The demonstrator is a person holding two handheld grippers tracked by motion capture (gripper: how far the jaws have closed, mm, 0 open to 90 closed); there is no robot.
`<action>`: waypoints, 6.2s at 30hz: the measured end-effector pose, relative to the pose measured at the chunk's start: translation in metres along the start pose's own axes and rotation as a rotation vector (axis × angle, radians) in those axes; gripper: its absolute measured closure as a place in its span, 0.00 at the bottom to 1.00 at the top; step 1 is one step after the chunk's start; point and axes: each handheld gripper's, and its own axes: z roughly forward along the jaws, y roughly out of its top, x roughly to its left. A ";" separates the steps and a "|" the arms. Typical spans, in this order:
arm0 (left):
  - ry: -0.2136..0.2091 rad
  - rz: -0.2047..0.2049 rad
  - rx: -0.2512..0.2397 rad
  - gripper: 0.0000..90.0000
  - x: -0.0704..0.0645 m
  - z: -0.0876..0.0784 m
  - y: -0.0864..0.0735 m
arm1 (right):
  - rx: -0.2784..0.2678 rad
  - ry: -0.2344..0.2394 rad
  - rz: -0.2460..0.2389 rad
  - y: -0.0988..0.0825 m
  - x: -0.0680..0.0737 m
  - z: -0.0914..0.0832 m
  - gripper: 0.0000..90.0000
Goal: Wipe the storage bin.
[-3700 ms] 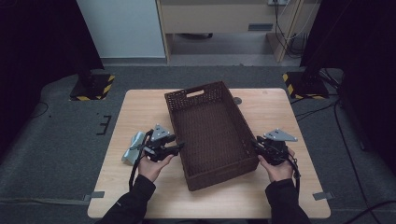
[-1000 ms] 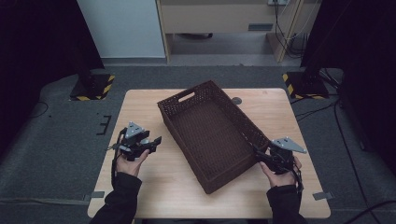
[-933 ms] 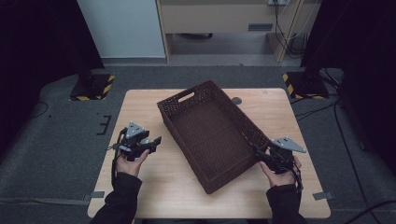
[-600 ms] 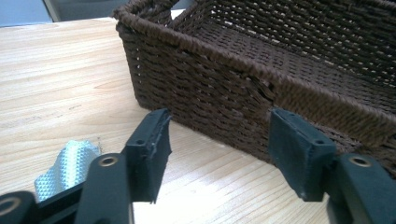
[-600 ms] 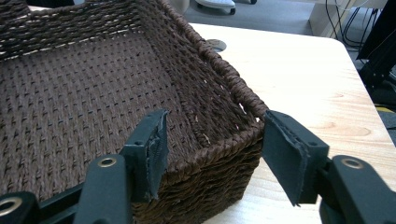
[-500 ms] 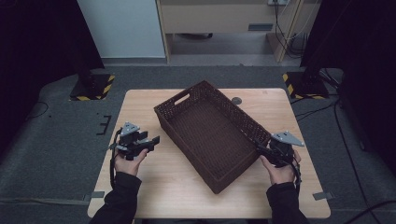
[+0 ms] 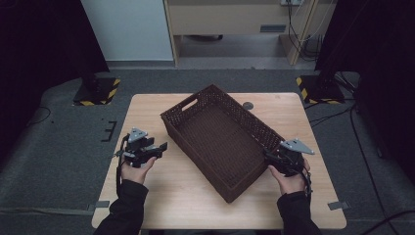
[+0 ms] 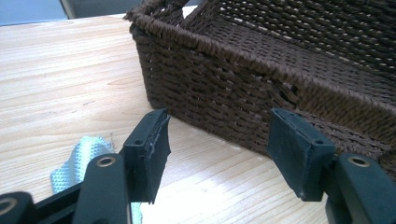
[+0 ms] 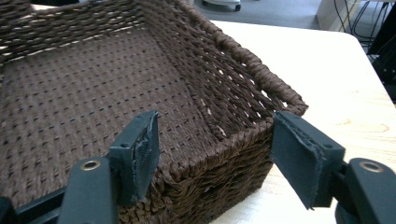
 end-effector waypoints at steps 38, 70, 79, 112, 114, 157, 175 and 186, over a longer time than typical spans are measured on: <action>0.040 -0.002 -0.038 0.52 0.035 0.037 0.038 | 0.014 -0.015 -0.045 0.007 -0.007 0.010 0.52; -0.006 0.029 -0.001 0.65 0.016 0.024 0.022 | 0.061 0.050 -0.008 0.002 -0.002 -0.001 0.58; -0.031 0.030 0.029 0.82 0.021 0.031 0.020 | 0.033 0.042 -0.017 0.005 -0.011 0.008 0.61; -0.023 0.043 0.028 0.82 -0.013 0.001 0.000 | 0.057 0.070 -0.019 0.003 -0.023 0.000 0.63; -0.018 0.046 0.028 0.82 -0.015 -0.002 -0.002 | 0.061 0.066 -0.019 0.002 -0.023 0.000 0.64; -0.015 0.007 -0.049 0.62 -0.001 -0.042 -0.018 | 0.147 0.066 -0.048 0.002 -0.029 -0.001 0.86; 0.155 -0.017 0.064 0.58 0.061 -0.028 -0.052 | 0.121 0.072 -0.044 -0.008 -0.035 -0.017 0.77; 0.148 0.009 0.157 0.70 0.068 0.003 -0.053 | 0.044 0.077 -0.046 0.007 -0.035 -0.007 0.59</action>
